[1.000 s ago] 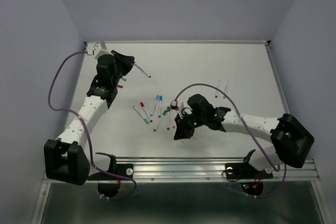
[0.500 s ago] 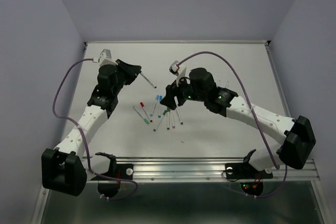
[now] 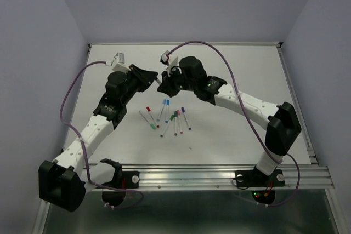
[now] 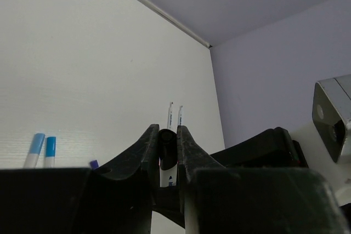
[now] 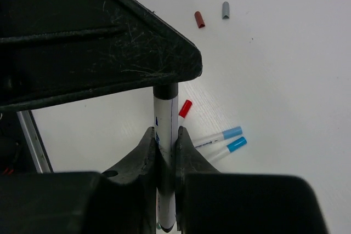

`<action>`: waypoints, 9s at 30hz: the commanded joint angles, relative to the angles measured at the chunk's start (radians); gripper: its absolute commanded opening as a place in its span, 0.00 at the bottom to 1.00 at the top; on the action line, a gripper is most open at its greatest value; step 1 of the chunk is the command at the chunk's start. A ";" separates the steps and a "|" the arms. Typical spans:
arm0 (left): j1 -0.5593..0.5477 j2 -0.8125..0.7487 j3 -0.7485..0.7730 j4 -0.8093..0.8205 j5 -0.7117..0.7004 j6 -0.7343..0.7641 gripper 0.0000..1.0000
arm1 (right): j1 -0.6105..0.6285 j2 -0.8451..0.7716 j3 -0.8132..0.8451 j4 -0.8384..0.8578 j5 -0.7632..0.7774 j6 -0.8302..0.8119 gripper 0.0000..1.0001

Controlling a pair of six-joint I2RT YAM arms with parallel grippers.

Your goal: Open the pen caps

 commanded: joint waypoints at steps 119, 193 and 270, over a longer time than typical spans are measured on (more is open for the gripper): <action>0.172 0.020 0.109 -0.487 -0.275 0.233 0.99 | 0.047 0.220 -0.294 -0.230 0.441 0.270 0.21; -0.074 0.123 0.152 0.038 -0.046 0.157 0.00 | 0.084 -0.268 -0.602 0.010 -0.518 0.082 0.01; 0.195 0.336 0.255 -0.233 -0.098 0.203 0.00 | -0.232 -0.515 -0.730 -0.057 0.206 0.353 0.01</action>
